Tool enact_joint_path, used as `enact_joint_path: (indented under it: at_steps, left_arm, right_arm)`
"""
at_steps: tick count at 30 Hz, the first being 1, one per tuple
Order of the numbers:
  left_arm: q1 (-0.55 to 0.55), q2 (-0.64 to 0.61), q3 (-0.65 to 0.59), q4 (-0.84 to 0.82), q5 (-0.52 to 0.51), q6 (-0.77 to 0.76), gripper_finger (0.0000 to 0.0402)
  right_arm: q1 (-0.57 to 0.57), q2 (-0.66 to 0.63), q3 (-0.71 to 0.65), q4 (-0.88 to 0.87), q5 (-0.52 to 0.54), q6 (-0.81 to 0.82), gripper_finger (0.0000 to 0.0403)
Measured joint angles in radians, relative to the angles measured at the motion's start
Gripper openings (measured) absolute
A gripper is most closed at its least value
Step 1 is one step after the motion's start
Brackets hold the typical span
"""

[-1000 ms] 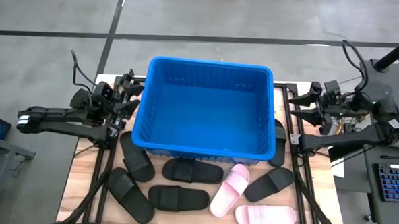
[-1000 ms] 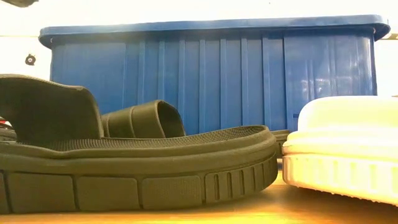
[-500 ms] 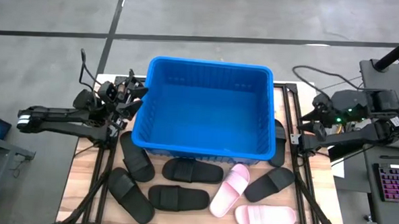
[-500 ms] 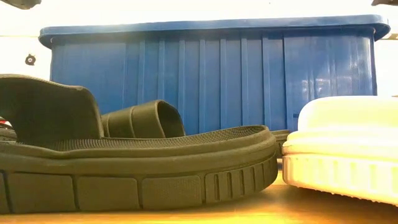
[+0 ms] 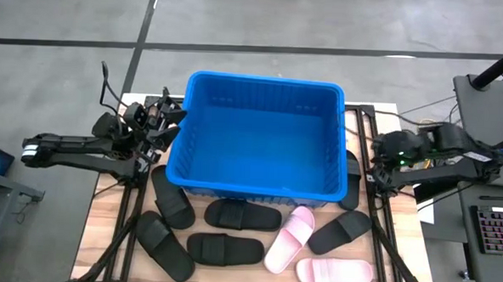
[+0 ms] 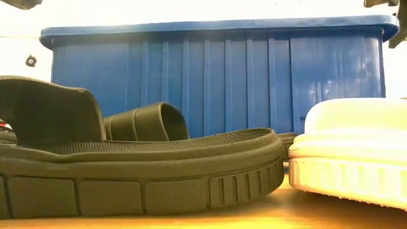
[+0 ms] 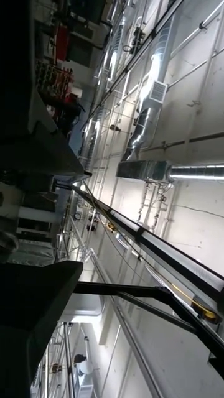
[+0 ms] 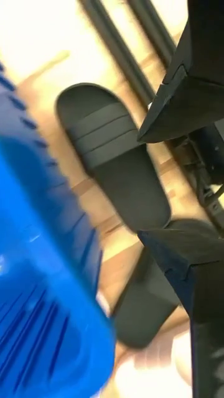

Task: Pick and place slides into bin
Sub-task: Put the black slide into the blue container

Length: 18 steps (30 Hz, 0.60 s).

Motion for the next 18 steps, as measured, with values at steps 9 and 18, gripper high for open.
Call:
enact_joint_path:
  at_steps: [9,18]
  left_arm:
    - [0.000,0.011,0.000,-0.001,0.000,0.000,0.0223]
    - [0.000,0.024,0.000,-0.002,-0.005,0.000,0.0223]
  right_arm:
    - [0.000,-0.005,-0.168,-0.002,0.039,0.332,0.0226]
    - [0.000,-0.005,-0.239,0.004,0.187,0.688,0.0226]
